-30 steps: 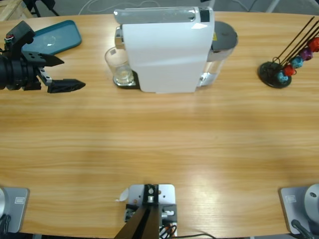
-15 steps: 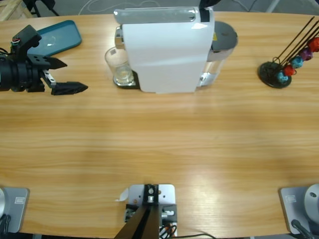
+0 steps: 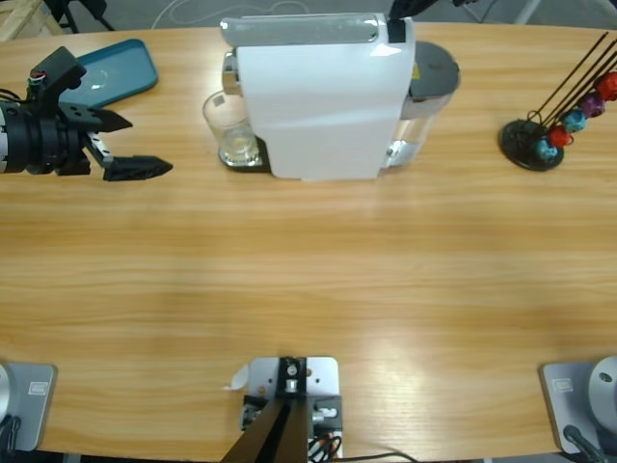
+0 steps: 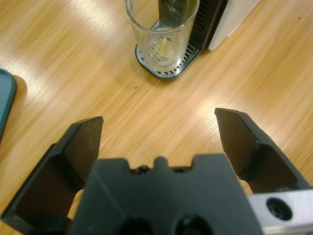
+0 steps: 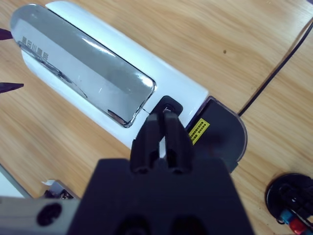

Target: Pour coffee

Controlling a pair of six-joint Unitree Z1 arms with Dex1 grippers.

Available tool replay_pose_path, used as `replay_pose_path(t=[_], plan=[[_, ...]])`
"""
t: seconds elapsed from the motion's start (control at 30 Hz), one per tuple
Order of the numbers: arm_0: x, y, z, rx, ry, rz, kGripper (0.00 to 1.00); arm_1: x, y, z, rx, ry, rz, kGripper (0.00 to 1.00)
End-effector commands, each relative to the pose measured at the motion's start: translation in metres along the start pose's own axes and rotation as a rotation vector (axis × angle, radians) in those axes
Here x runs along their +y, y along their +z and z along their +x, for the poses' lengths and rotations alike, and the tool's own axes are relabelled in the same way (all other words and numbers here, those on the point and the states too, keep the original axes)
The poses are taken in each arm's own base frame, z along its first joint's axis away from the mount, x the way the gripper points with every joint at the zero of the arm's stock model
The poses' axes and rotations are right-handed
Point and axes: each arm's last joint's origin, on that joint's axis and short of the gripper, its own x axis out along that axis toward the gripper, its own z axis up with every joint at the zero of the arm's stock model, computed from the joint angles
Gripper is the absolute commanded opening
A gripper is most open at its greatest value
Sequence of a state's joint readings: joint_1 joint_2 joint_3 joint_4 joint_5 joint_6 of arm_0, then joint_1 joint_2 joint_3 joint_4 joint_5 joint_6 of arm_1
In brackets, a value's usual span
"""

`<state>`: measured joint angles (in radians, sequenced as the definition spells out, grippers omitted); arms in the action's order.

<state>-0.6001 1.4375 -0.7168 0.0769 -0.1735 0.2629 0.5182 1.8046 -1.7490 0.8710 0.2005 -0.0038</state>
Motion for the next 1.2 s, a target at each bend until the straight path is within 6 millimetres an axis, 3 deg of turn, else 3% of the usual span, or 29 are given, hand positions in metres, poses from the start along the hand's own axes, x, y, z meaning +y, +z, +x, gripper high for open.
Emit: replay_pose_path(t=[0.03,0.57,0.67,0.8,0.9,1.03,1.13,1.2], plan=[[-0.003,0.004,0.008,0.006,-0.004,0.004,1.0,0.033,0.008,-0.04,-0.036,-0.067,-0.11,1.0],[-0.007,0.005,0.001,-0.017,-0.004,0.02,1.0,0.036,-0.001,-0.037,-0.003,-0.092,-0.101,1.0],[-0.008,0.002,-0.001,-0.015,-0.007,0.022,1.0,0.036,-0.01,-0.045,0.002,-0.092,-0.101,1.0],[-0.014,-0.009,-0.016,-0.034,-0.004,0.027,1.0,0.04,-0.03,-0.077,-0.034,-0.065,-0.115,1.0],[-0.015,-0.01,-0.018,-0.038,-0.002,0.032,1.0,0.042,-0.069,-0.104,-0.061,-0.046,-0.113,1.0],[-0.014,-0.011,-0.015,-0.024,0.008,0.032,1.0,0.039,-0.149,-0.123,-0.079,-0.042,-0.107,1.0],[-0.014,-0.012,-0.016,-0.022,0.013,0.004,1.0,0.033,-0.198,-0.115,-0.051,-0.055,-0.142,1.0],[-0.015,-0.011,-0.022,-0.043,0.018,0.01,1.0,0.031,-0.216,-0.11,-0.07,-0.067,-0.148,1.0]])
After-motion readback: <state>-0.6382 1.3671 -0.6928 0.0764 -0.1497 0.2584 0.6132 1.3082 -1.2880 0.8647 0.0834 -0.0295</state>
